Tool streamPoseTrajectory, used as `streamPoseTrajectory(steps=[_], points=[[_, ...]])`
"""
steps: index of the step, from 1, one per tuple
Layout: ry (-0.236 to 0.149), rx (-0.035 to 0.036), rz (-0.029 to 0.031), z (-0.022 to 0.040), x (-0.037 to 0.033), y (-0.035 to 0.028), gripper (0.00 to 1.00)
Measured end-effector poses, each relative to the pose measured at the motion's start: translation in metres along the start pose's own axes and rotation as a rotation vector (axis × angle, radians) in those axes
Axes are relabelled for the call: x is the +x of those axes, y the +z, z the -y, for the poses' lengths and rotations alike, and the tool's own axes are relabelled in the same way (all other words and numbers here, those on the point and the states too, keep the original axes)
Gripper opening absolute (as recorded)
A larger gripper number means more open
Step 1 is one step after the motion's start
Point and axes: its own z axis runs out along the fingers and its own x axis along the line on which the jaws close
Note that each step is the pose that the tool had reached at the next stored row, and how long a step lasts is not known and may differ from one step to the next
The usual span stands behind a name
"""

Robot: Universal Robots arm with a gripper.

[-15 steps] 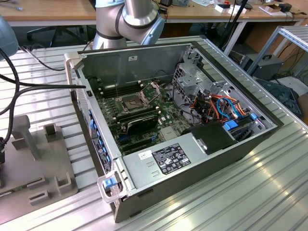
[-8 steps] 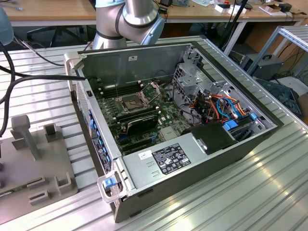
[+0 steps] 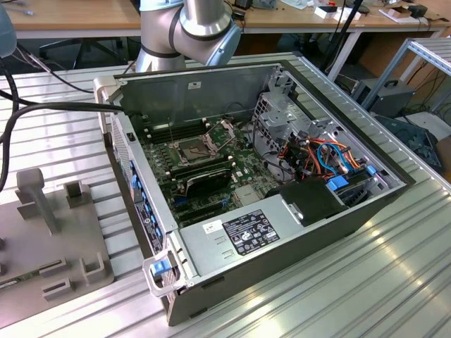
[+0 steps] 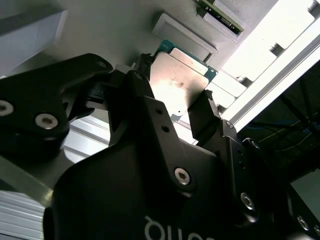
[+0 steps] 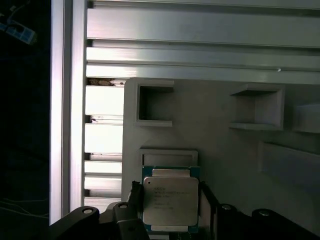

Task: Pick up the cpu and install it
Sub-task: 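Pick up the cpu and move it towards the insertion slot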

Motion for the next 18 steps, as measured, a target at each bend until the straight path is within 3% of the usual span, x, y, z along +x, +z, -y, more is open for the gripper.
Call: streamPoseTrajectory(steps=[11,18], points=[[0.0,0.0002,-0.0004,0.0001,0.0,-0.0018,0.55],[0.0,0.0002,-0.0004,0.0002,0.0,-0.0068,0.55]])
